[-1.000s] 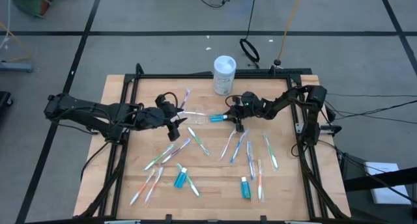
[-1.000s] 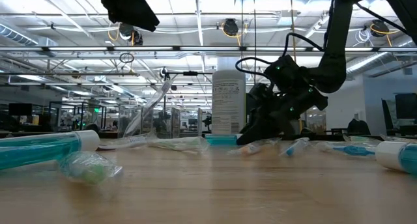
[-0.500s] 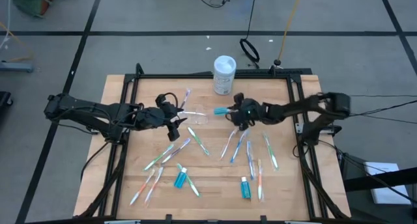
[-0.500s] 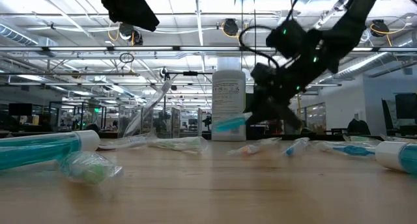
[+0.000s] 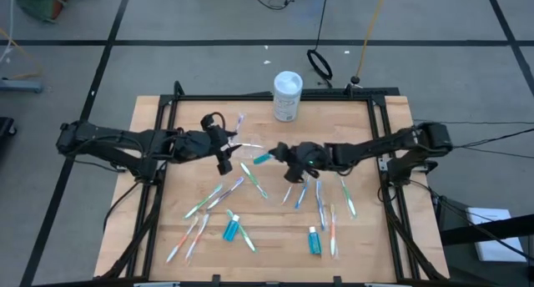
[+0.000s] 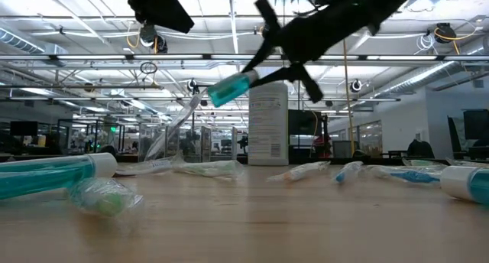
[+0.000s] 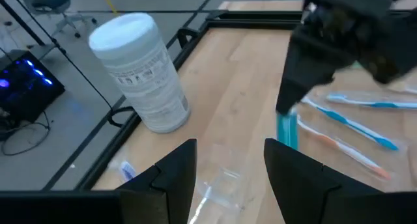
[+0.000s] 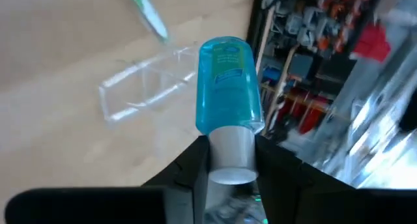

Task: Pick & Place toothbrushing station
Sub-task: Put the blue mouthwash into the transparent organizer

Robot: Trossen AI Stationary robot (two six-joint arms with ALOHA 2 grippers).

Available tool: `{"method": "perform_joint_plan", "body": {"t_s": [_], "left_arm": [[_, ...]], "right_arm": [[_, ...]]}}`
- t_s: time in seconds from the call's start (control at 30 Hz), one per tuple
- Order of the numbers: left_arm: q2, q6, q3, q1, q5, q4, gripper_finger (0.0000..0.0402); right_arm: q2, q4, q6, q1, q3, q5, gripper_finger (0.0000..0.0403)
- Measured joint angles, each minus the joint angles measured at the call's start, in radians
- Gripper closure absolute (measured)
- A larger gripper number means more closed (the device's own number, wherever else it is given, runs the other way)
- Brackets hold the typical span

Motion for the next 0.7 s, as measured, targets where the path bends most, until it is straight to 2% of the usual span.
{"method": "perform_joint_plan", "body": {"t_s": [0.2, 0.33, 0.47, 0.7], "left_arm": [[-0.015, 0.031, -0.001, 0.039, 0.001, 0.008, 0.0215], [-0.065, 0.034, 0.000, 0.058, -0.005, 0.007, 0.0215], [-0.109, 0.050, 0.000, 0.077, -0.007, -0.014, 0.0215], [-0.144, 0.069, 0.000, 0.099, -0.007, -0.023, 0.0215]], "right_arm": [[0.158, 0.010, -0.169, -0.066, 0.181, 0.004, 0.0309], [0.251, 0.005, -0.243, -0.094, 0.250, 0.003, 0.0308], [0.319, 0.024, -0.376, -0.116, 0.272, 0.002, 0.0306], [0.383, 0.155, -0.434, -0.145, 0.271, -0.006, 0.0275]]}}
